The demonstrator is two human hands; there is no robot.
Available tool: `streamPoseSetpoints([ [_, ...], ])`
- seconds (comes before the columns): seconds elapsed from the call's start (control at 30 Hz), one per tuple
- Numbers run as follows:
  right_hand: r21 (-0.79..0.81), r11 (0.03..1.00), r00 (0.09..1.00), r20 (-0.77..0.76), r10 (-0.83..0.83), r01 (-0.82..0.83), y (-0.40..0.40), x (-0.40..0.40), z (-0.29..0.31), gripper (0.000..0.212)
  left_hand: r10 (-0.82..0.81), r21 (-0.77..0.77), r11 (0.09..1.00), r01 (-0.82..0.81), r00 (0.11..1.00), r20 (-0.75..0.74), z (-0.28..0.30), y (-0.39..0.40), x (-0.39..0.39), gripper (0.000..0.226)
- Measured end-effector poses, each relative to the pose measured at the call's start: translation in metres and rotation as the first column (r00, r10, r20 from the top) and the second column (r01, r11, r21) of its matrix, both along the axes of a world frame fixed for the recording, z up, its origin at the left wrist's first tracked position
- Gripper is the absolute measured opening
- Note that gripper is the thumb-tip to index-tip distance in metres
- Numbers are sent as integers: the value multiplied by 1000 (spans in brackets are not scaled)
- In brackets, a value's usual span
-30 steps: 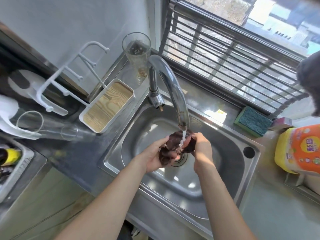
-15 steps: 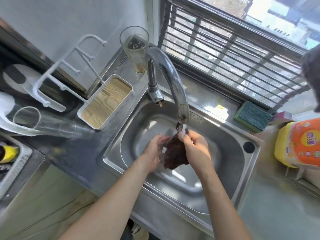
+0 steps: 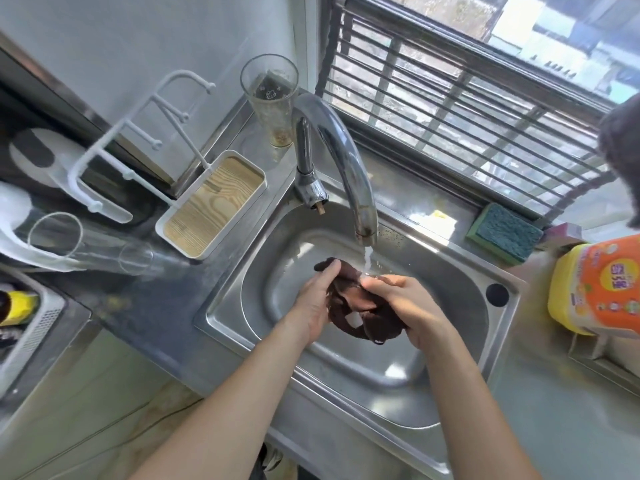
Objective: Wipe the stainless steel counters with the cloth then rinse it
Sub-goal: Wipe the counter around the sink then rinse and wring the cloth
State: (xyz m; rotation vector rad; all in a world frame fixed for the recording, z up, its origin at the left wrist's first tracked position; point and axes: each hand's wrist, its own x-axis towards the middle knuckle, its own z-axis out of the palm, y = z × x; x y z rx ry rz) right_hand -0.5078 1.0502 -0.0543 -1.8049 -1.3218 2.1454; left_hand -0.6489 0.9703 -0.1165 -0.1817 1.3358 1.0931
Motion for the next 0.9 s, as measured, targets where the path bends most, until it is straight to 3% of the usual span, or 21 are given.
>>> streamPoseSetpoints([
  [0.13,-34,996,985,-146,-91,87,-2,-5,2,20,-53,-187,980,74,992,114,9,1,6,39],
  [0.2,-52,998,984,-174,-49,40,-3,-3,3,25,-141,-213,965,149,989,55,8,0,9,52],
  [0.27,-107,994,970,-236,-58,33,-2,0,4,25,-194,-97,978,184,975,-104,4,-2,7,73],
  [0.33,-152,987,956,-275,-97,57,3,5,1,29,-170,49,983,174,982,-80,3,-2,4,60],
  [0.43,-137,984,967,-214,-141,113,11,13,-11,31,-169,82,982,167,985,20,11,-3,4,26],
  [0.53,-64,992,990,-72,-117,113,16,22,-21,32,-120,91,989,121,993,-14,7,-4,5,26],
  [0.67,-272,962,1000,-6,-7,5,15,37,-30,57,43,88,995,-41,999,-22,9,-1,3,36],
  [0.83,-193,942,940,-153,-305,274,1,28,-38,24,-2,96,995,0,1000,23,11,-4,6,31],
  [0.9,-77,927,916,-144,-375,367,-8,15,-41,15,7,82,997,-7,1000,2,3,-5,13,42],
])
